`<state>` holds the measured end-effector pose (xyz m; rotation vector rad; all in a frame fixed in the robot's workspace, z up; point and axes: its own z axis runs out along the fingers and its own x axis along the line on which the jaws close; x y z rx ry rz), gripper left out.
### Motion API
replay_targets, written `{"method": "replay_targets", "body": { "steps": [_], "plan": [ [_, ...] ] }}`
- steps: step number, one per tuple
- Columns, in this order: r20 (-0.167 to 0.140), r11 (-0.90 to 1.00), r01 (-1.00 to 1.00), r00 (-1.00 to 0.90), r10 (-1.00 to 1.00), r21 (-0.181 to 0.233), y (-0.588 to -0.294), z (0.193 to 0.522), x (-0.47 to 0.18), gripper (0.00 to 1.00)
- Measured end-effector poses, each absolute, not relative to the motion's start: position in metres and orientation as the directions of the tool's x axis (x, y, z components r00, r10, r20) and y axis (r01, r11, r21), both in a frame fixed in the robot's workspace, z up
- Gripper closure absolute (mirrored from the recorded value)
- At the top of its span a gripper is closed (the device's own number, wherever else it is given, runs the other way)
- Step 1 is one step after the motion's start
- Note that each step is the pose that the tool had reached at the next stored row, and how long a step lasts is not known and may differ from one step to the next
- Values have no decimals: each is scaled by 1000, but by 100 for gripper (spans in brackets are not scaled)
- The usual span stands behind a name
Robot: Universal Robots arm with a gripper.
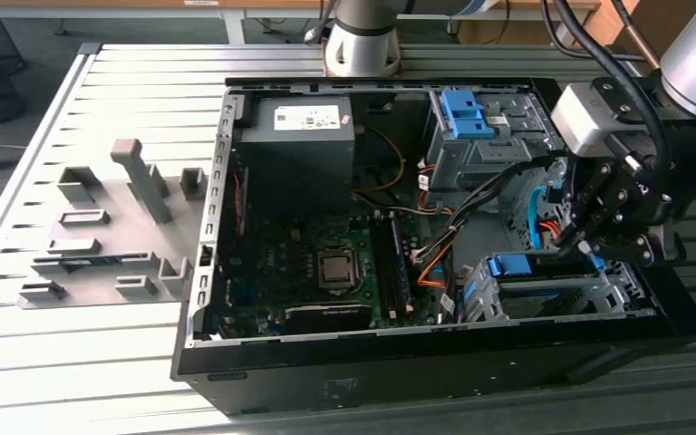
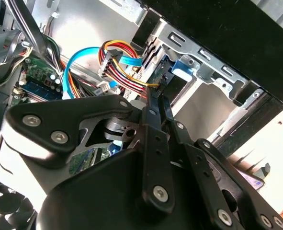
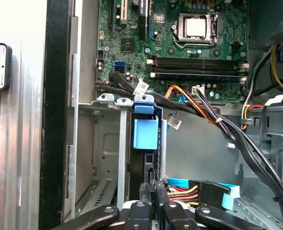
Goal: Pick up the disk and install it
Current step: 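Insert the first disk wire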
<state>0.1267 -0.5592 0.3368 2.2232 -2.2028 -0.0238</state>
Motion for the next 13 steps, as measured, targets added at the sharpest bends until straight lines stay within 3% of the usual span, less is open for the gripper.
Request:
{"method": "replay_targets", "body": {
  "steps": [13],
  "plan": [
    [-3,-9,-1000,9,-1000,19,-559,335,127,84]
  ]
}}
